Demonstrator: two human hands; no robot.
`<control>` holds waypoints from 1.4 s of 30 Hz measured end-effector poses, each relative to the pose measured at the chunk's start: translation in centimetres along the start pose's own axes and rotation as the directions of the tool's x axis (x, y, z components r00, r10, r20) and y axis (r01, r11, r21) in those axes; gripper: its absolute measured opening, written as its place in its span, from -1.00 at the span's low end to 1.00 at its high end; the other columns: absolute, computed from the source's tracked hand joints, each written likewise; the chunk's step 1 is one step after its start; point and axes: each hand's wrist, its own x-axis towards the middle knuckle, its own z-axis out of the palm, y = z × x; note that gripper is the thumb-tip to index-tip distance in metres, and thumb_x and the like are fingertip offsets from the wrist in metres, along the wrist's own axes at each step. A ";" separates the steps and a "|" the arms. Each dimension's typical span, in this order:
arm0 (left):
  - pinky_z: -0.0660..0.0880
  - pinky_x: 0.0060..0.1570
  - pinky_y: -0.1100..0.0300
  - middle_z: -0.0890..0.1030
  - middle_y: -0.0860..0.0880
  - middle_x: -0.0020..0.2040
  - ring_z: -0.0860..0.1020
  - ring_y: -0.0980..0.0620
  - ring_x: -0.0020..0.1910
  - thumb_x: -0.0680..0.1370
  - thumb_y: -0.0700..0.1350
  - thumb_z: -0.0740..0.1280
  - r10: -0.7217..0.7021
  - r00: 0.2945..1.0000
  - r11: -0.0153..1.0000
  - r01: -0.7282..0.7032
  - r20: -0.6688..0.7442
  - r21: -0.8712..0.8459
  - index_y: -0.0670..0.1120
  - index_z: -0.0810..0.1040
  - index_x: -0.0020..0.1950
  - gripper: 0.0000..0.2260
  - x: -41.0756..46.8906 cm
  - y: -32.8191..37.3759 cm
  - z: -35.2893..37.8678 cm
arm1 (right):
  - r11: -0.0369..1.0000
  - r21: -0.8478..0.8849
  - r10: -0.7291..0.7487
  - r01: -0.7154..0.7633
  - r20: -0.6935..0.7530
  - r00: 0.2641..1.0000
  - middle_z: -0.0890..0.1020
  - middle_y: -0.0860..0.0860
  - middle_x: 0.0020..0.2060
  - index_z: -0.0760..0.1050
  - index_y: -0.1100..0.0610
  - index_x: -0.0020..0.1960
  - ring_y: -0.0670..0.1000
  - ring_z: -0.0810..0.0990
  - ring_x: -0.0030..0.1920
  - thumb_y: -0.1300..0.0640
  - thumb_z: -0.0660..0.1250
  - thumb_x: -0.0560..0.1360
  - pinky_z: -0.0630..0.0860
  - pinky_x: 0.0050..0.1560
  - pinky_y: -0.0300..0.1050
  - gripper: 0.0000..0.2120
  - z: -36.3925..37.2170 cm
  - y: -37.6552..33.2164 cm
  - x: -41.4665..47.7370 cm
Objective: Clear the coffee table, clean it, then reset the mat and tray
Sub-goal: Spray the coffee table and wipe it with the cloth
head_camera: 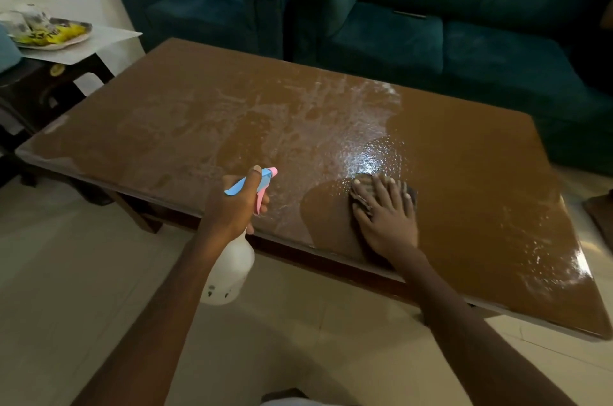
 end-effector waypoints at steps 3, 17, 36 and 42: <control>0.45 -0.51 0.20 0.64 -0.11 -0.25 0.54 0.09 -0.47 0.62 0.23 0.08 -0.014 0.999 1.000 0.014 -0.029 -0.009 -0.10 0.60 -0.10 -0.51 0.2 -0.2 -0.2 | 0.996 -0.008 -0.093 0.094 0.018 0.995 -0.16 -0.09 0.61 -0.11 -0.29 0.58 0.06 -0.25 0.59 -0.30 -0.14 0.61 -0.26 0.55 0.16 -0.44 0.7 -5.1 1.5; 0.57 -0.26 0.06 0.63 -0.07 -0.33 0.60 -0.03 -0.34 0.62 0.19 0.13 0.103 0.990 0.994 -0.105 0.092 0.016 -0.10 0.61 -0.18 -0.55 5.4 3.5 -1.8 | 0.999 0.046 0.008 -0.005 -0.071 0.997 -0.11 -0.21 0.59 -0.03 -0.33 0.56 -0.13 -0.23 0.57 -0.32 -0.26 0.50 -0.21 0.54 -0.04 -0.38 1.0 -4.1 -0.2; 0.51 -0.35 0.20 0.60 0.02 -0.32 0.54 0.07 -0.37 0.55 0.26 0.19 -0.009 0.967 0.954 -0.068 0.254 0.291 0.00 0.46 -0.12 -0.67 11.3 8.1 4.9 | 0.993 0.048 0.106 -0.104 -0.036 0.994 -0.25 -0.26 0.55 -0.22 -0.40 0.52 -0.13 -0.33 0.55 -0.35 -0.33 0.49 -0.27 0.54 0.02 -0.41 0.2 0.4 2.9; 0.47 -0.43 0.26 0.65 -0.02 -0.26 0.60 0.07 -0.33 0.58 0.25 0.15 -0.009 0.979 0.968 -0.042 0.202 0.247 -0.09 0.58 -0.06 -0.56 12.8 8.0 4.5 | 0.982 0.071 0.179 -0.178 -0.019 0.984 -0.19 -0.19 0.58 -0.19 -0.38 0.53 -0.06 -0.29 0.57 -0.32 -0.23 0.56 -0.28 0.54 0.07 -0.46 -1.1 2.5 7.3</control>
